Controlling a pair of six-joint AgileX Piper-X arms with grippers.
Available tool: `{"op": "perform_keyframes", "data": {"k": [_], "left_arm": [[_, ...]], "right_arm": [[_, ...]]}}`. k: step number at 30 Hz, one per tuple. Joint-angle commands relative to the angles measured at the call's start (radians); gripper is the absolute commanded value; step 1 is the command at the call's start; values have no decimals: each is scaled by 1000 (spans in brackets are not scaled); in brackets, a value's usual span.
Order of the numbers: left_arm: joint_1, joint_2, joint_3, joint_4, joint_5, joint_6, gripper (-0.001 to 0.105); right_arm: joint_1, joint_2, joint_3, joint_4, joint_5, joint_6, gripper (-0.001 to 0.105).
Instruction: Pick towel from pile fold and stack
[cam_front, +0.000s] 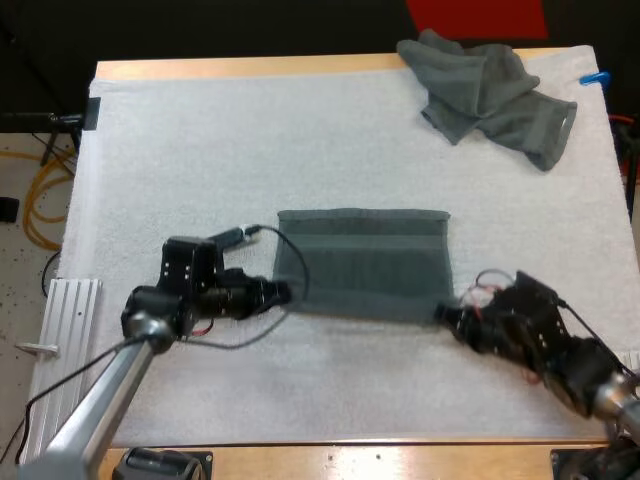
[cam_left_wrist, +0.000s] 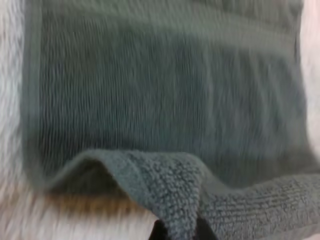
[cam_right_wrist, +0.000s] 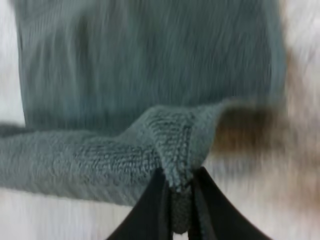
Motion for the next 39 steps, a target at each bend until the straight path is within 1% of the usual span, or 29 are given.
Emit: {"op": "perform_keyframes", "data": {"k": [1,3,4,7,9,13,16,19,23,26,28,29,32,34,35,36,37,38,39], "left_arm": [[11,24,-2,-74,35,-45,0],[29,77,-2,-175,60,-95,0],[38,102,-2,-231,68,-121,0],[61,163,-5,-339,69,-173,0],[75,193,-8,-368,68,-178,0],[88,249,-18,-393,58,-175,0],[87,286,-18,-465,58,-175,0],[87,319,-27,-506,54,-177,0],[87,365,-48,-517,51,-176,0],[87,370,-65,-543,48,-168,0],[87,370,-79,-552,48,-155,5],[87,370,-83,-552,48,-151,8],[87,370,-104,-552,43,-139,27],[87,370,-118,-552,44,-139,44],[87,370,-124,-552,44,-139,48],[87,370,-136,-552,44,-139,53],[87,370,-149,-552,48,-139,56],[87,370,-159,-552,51,-137,56],[87,368,-179,-550,56,-127,56]], "right_arm": [[-41,37,-7,-65,10,7,0],[-99,96,-13,-117,-14,7,0],[-131,131,-15,-151,-41,7,0],[-200,224,-21,-261,-136,9,0],[-227,281,-37,-302,-167,9,0],[-257,376,-94,-355,-180,2,0],[-257,430,-137,-364,-180,-13,0],[-257,470,-174,-369,-183,-13,0],[-257,501,-190,-371,-176,-13,0],[-257,504,-190,-375,-159,-16,0],[-257,504,-190,-375,-159,-31,1],[-257,504,-190,-375,-159,-39,3],[-257,504,-190,-398,-159,-63,24],[-257,504,-190,-457,-159,-63,53],[-257,504,-190,-490,-159,-64,61],[-257,504,-190,-538,-160,-70,70],[-257,504,-190,-588,-164,-81,76],[-257,504,-190,-618,-164,-84,77],[-257,504,-190,-680,-164,-94,77]]}}
